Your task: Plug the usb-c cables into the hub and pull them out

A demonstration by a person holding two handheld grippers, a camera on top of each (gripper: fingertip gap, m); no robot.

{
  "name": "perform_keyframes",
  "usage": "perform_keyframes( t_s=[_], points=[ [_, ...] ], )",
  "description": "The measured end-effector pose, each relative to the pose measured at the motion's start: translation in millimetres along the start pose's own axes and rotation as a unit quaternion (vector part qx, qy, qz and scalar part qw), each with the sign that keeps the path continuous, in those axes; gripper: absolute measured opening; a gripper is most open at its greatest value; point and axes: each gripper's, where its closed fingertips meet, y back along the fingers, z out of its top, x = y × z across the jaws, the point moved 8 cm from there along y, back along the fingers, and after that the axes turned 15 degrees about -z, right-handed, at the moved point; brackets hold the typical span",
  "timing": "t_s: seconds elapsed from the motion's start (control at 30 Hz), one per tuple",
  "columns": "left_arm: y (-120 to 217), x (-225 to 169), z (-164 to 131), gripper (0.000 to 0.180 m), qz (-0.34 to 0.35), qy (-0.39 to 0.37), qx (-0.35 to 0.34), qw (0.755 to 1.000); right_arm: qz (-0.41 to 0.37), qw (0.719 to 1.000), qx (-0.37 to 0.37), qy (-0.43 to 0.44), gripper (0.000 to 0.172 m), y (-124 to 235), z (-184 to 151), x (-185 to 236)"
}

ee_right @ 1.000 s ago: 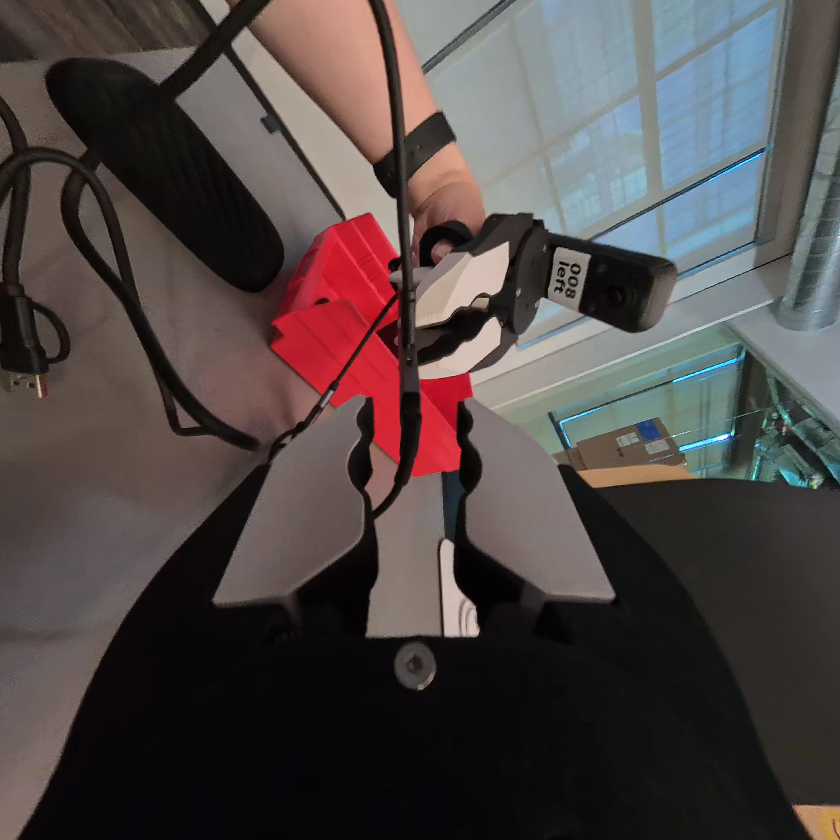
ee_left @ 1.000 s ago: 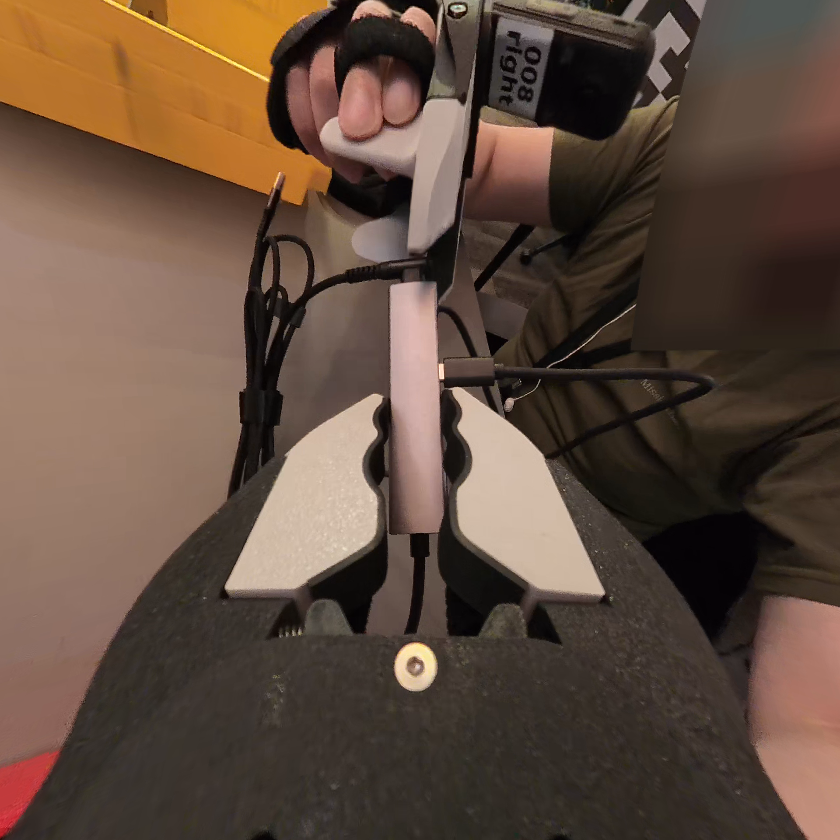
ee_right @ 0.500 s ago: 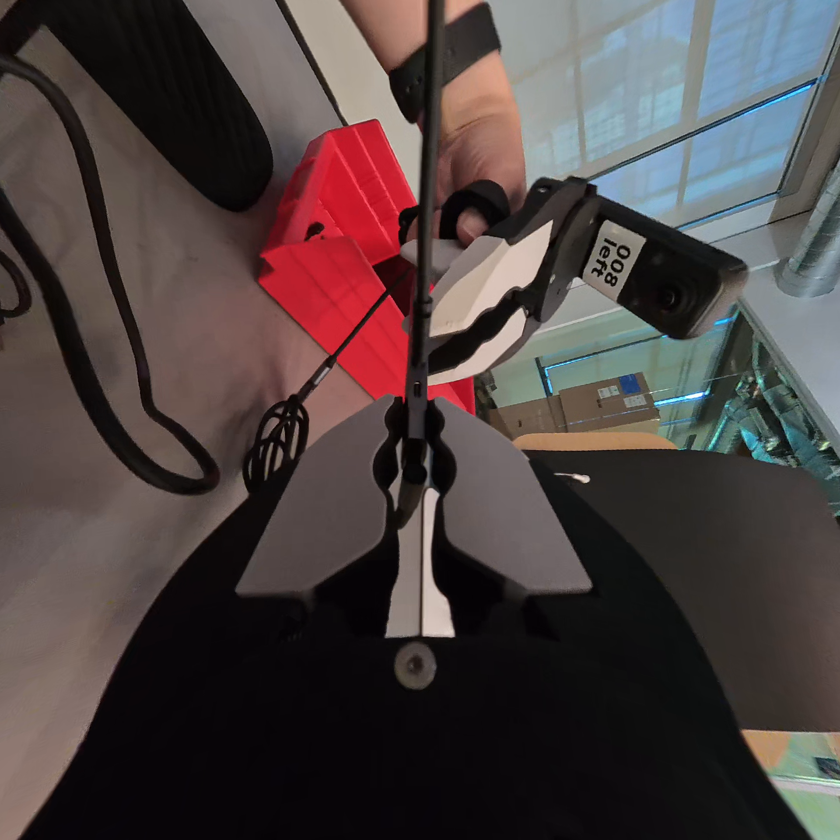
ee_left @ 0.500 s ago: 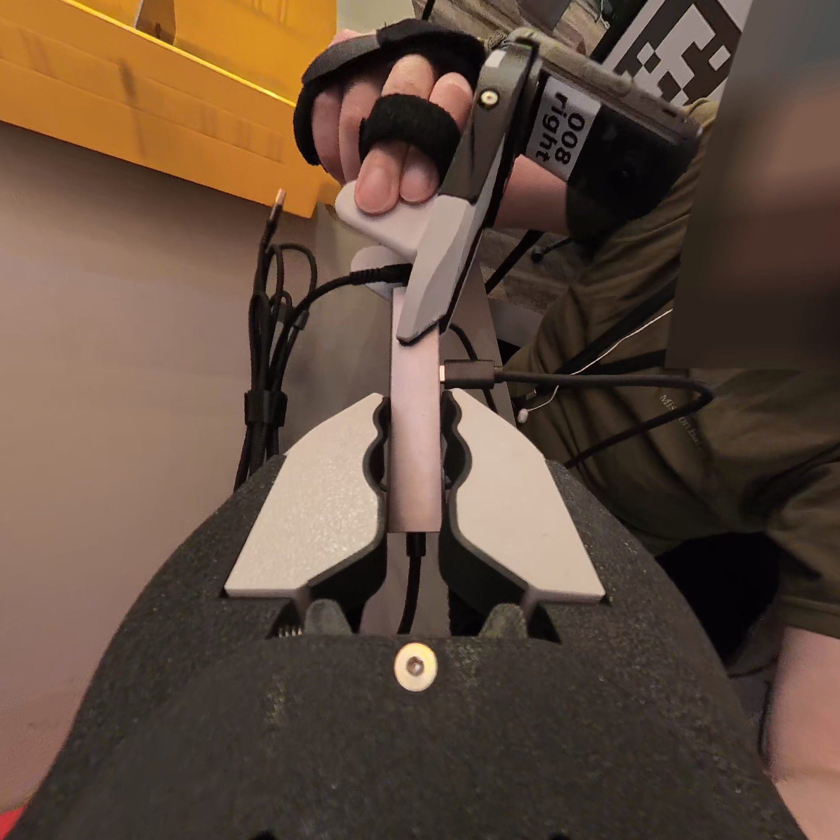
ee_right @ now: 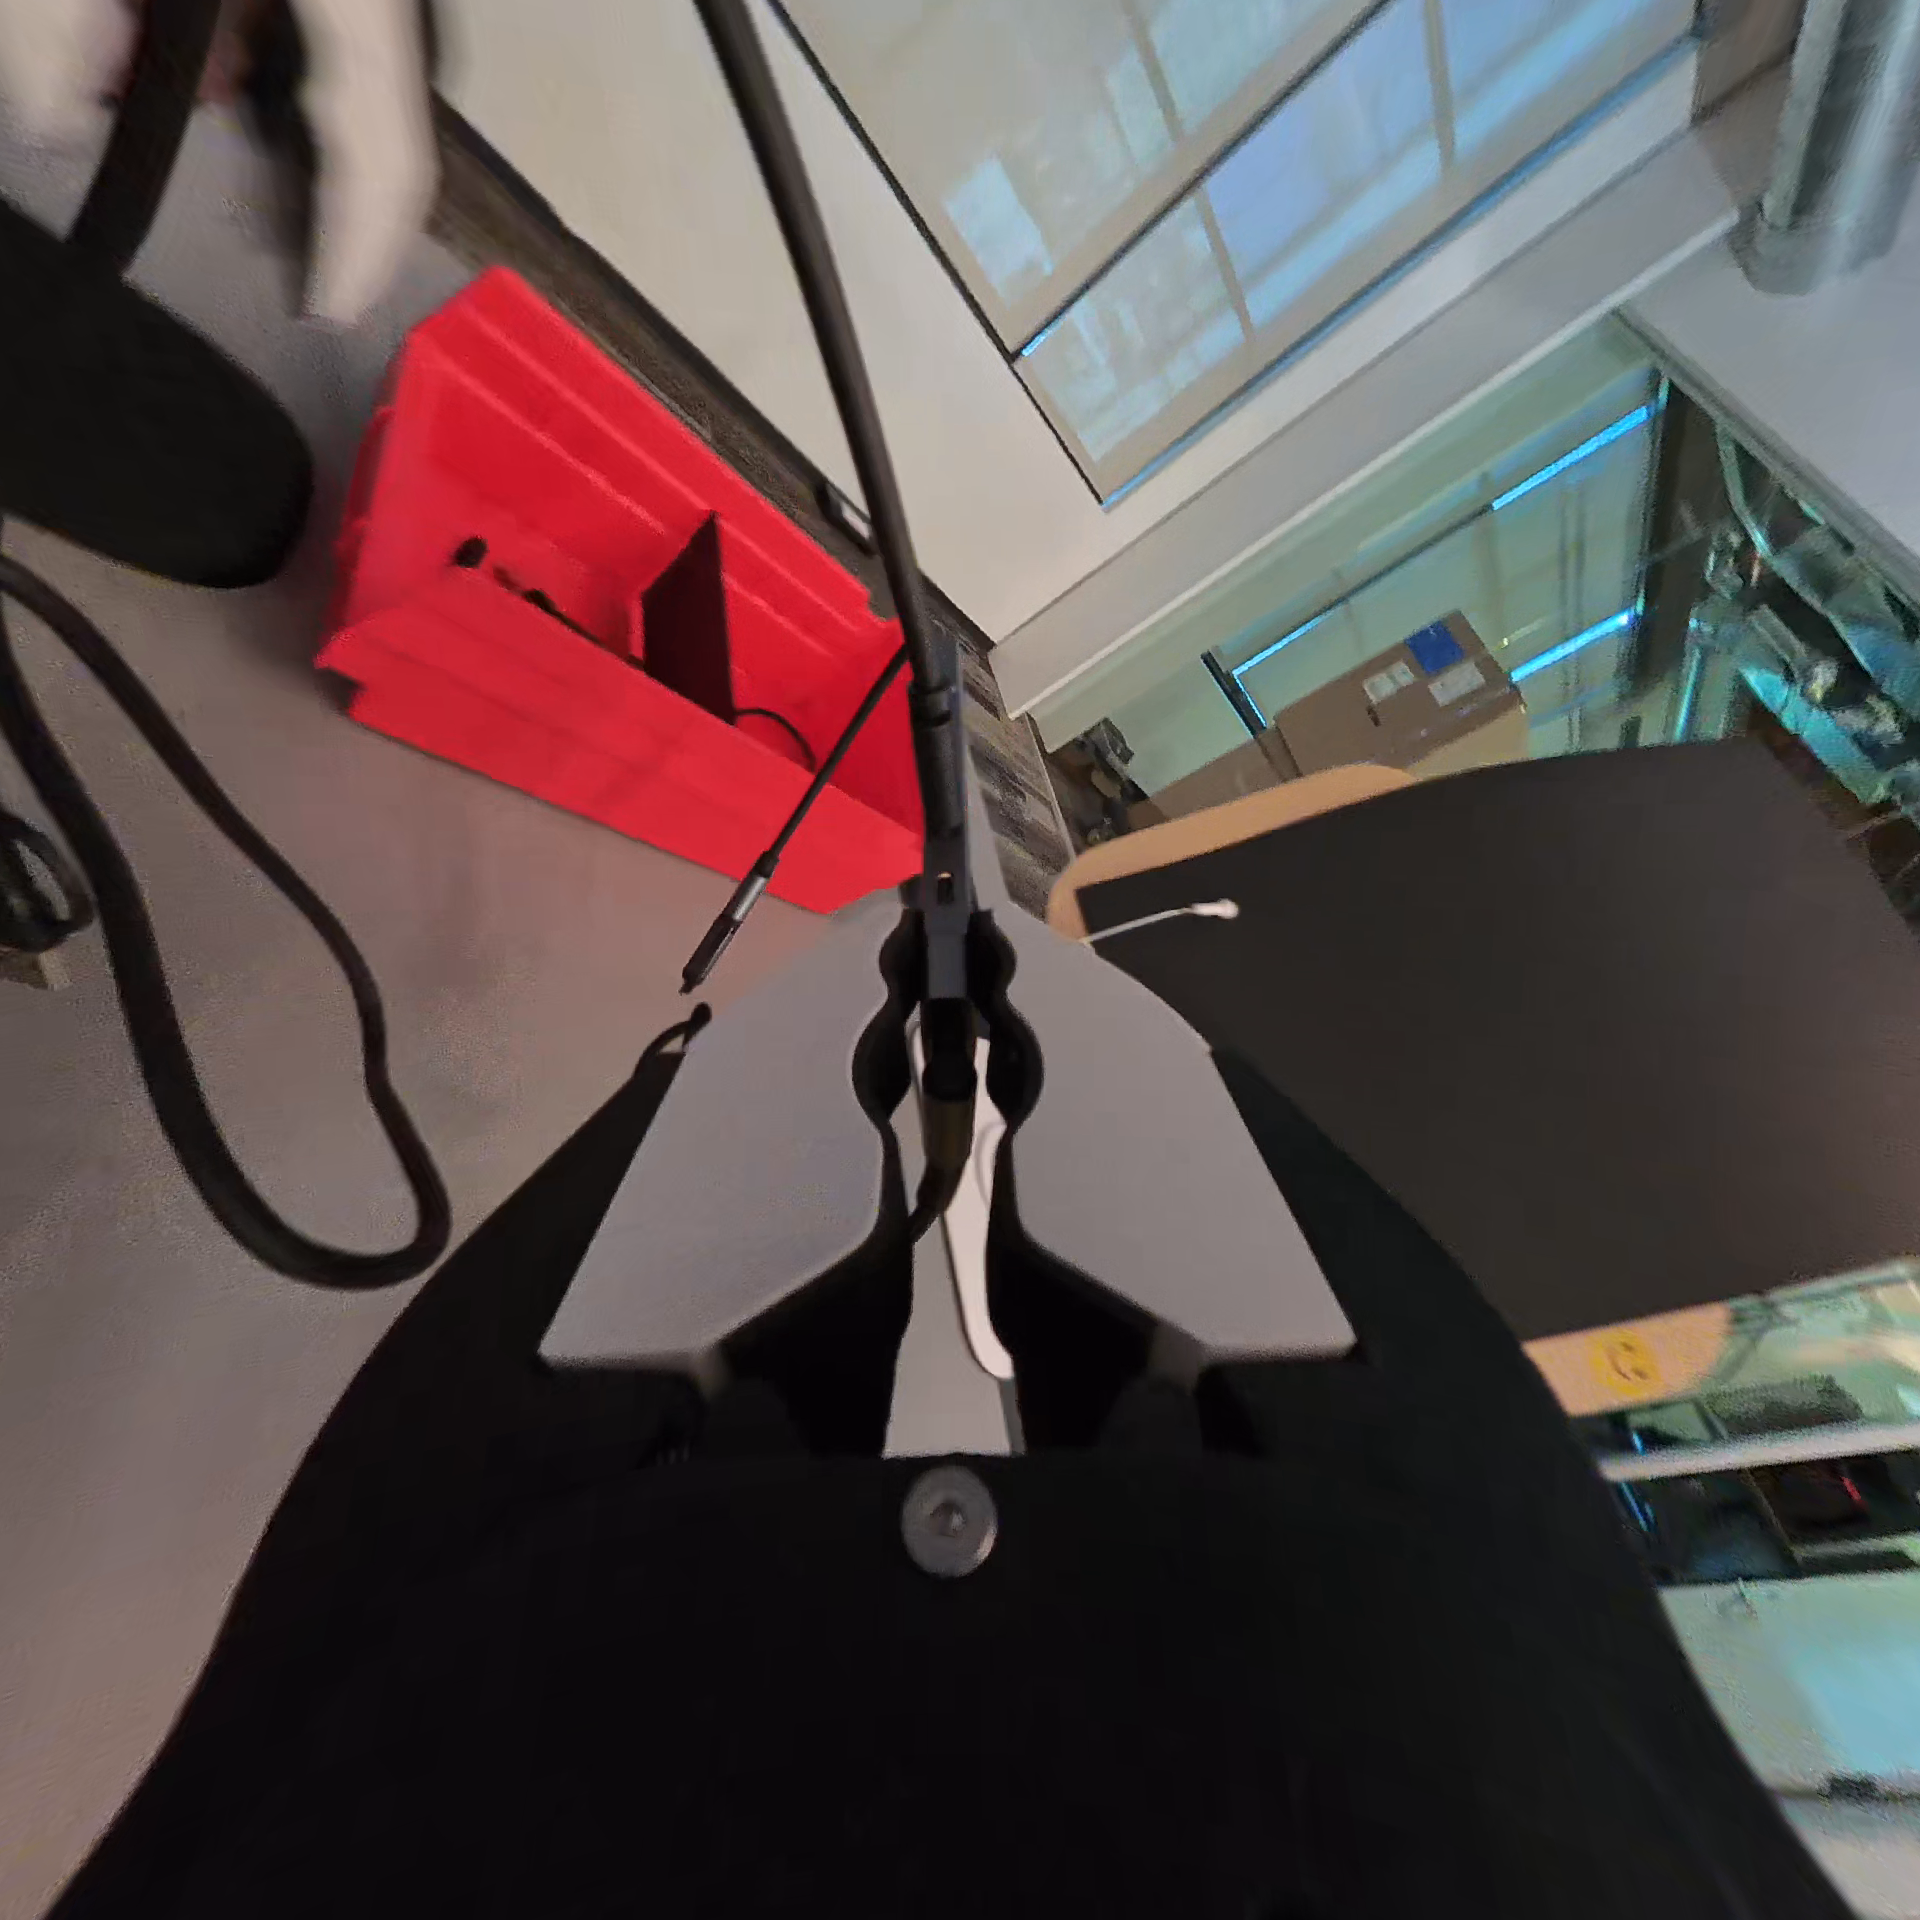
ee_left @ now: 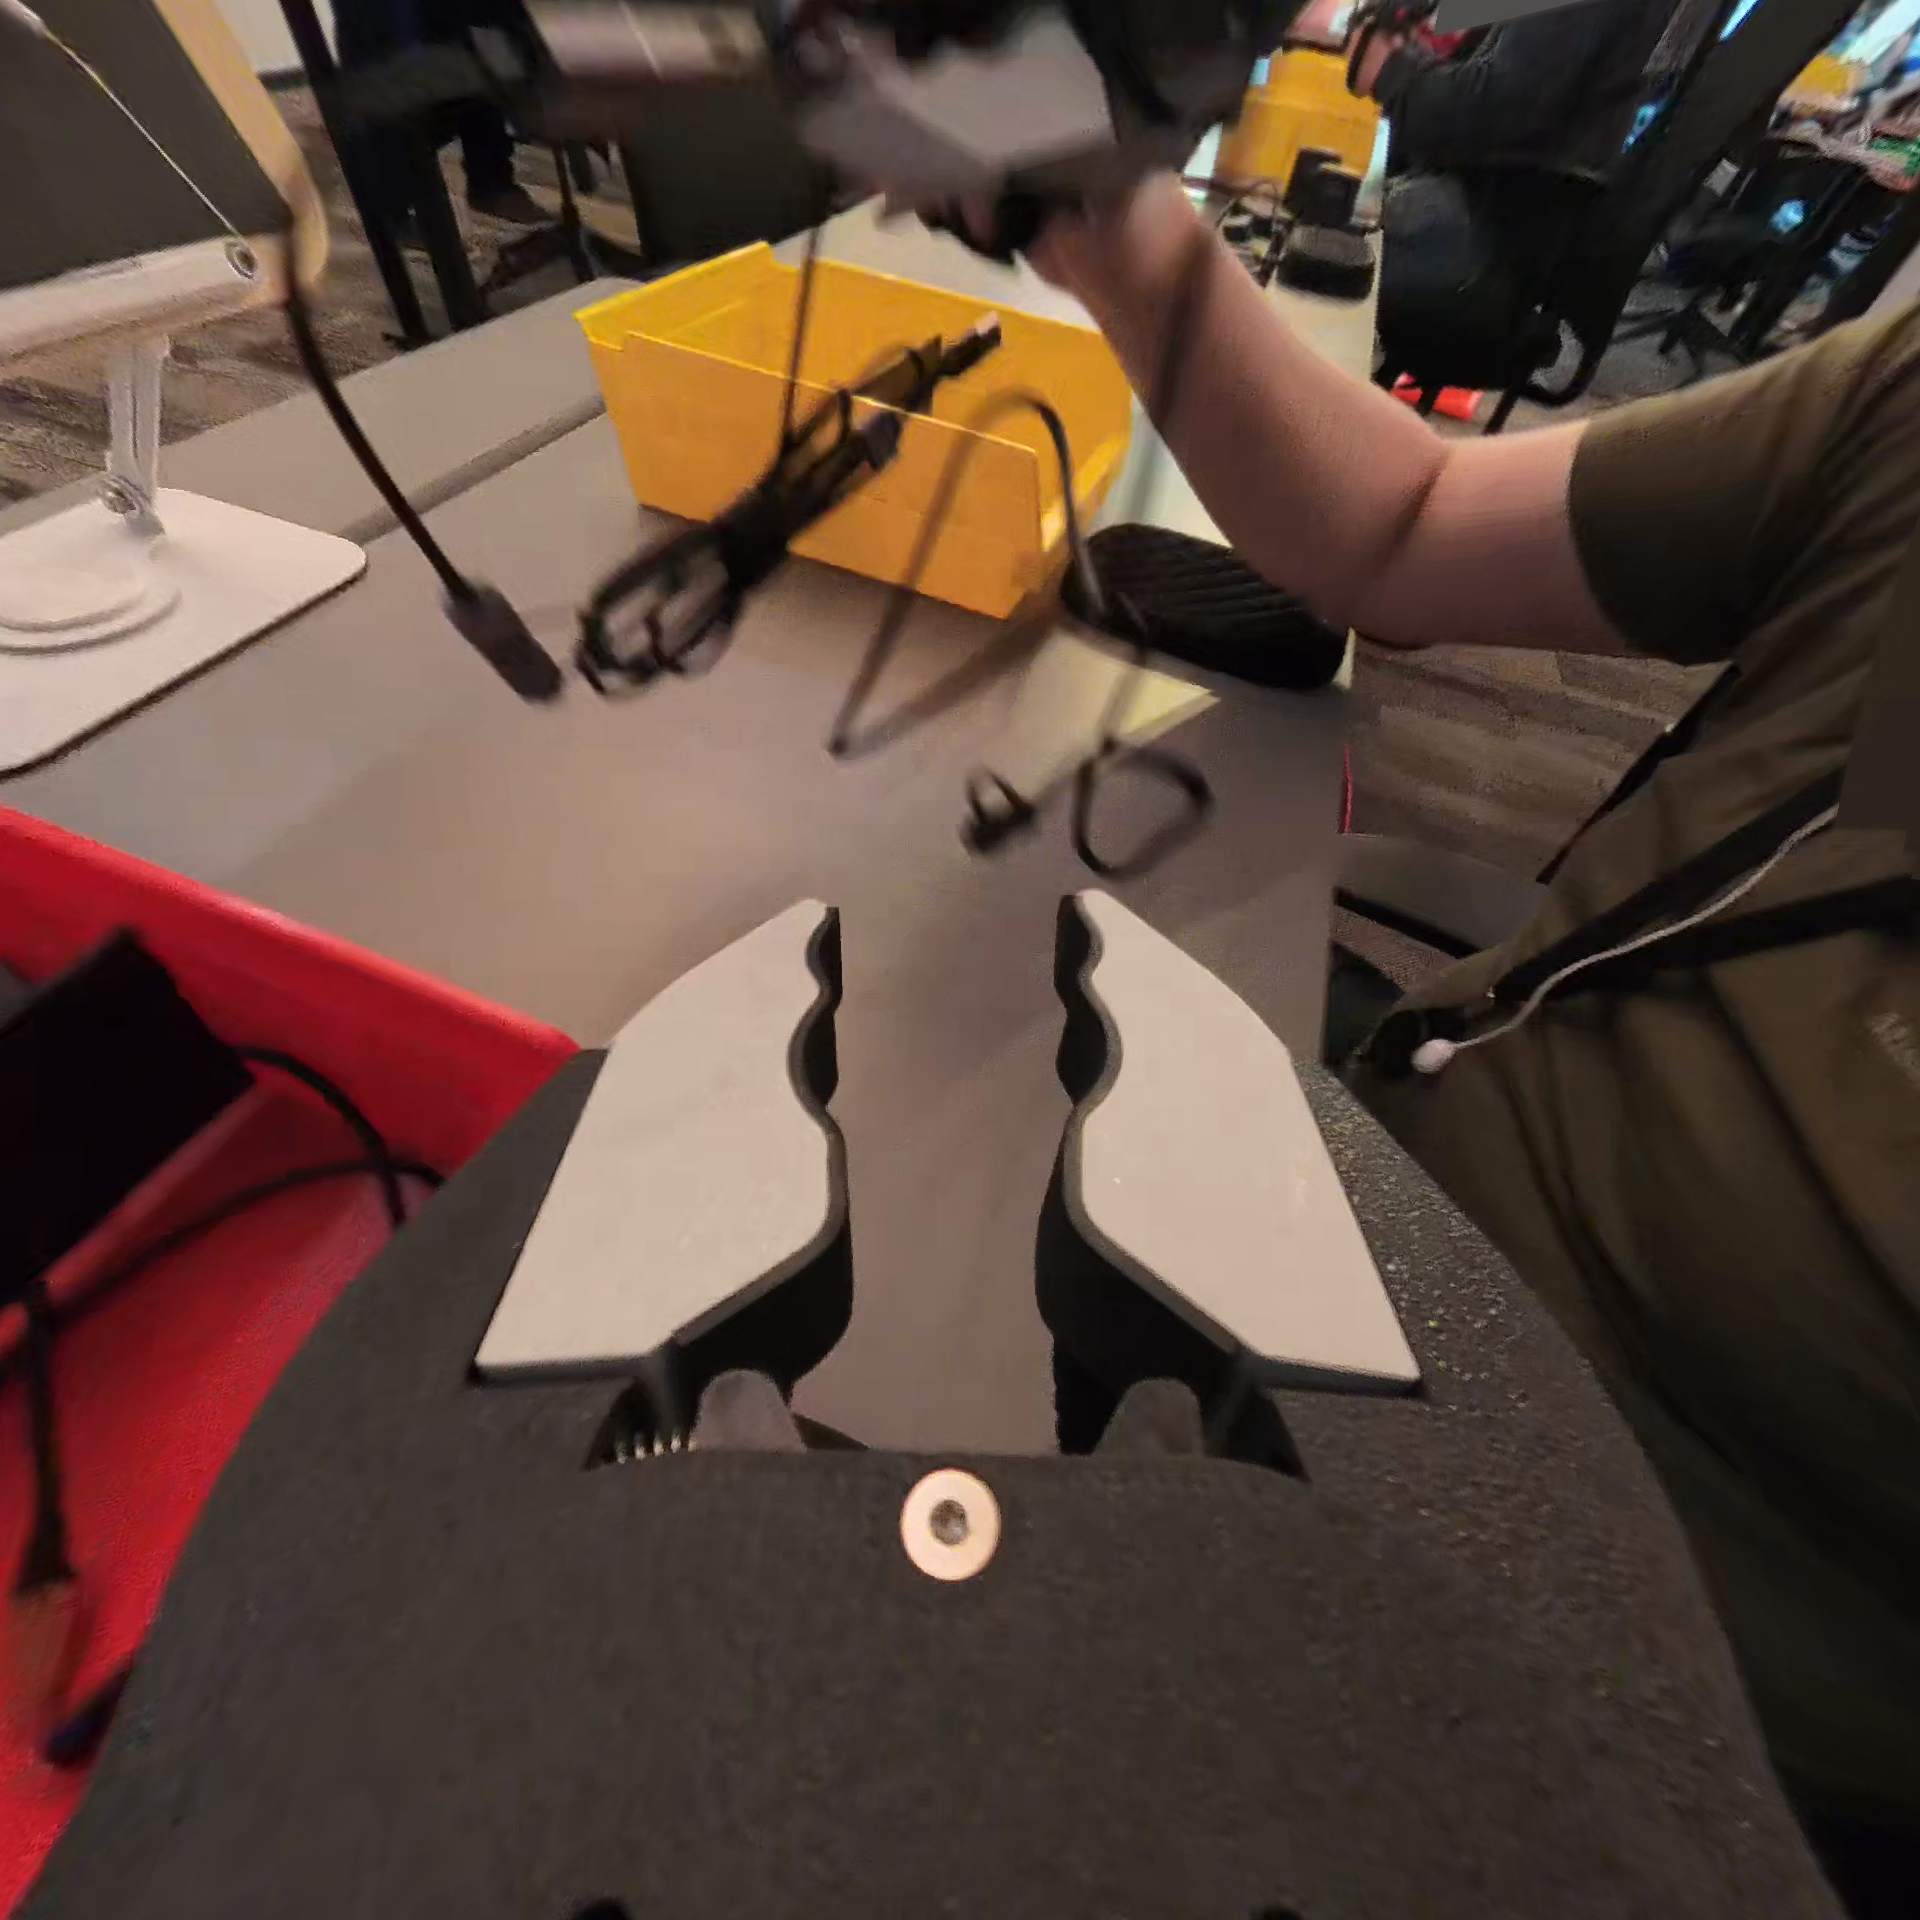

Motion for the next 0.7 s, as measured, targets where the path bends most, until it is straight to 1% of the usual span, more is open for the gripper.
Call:
perform_keyframes(
  t_s=[0.03,0.1,0.2,0.27,0.37,0.53,0.7],
  points=[
    [2,-14,-8,0.039,-0.001,0.002,-0.014,1.0,-0.003,1.0,0.011,-0.005,0.01,0,2,-16],
    [3,-39,-22,0.039,-0.023,0.017,-0.065,0.997,-0.004,0.999,0.038,-0.011,0.01,0,6,-55],
    [7,-65,-40,0.038,-0.045,0.031,-0.125,0.991,0.015,0.995,0.094,-0.025,0.01,3,3,-117],
    [12,-73,-49,0.038,-0.039,0.033,-0.133,0.99,0.032,0.989,0.137,-0.04,0.01,10,-5,-155],
    [26,-77,-59,0.039,-0.001,0.027,-0.127,0.992,0.039,0.977,0.198,-0.07,0.01,28,-28,-201],
    [52,-83,-61,0.038,0.022,0.036,-0.14,0.989,0.016,0.957,0.264,-0.121,0.01,71,-77,-252],
    [65,-92,-63,0.037,0.051,0.03,-0.119,0.991,0.03,0.929,0.332,-0.162,0.01,111,-120,-271]
  ],
)
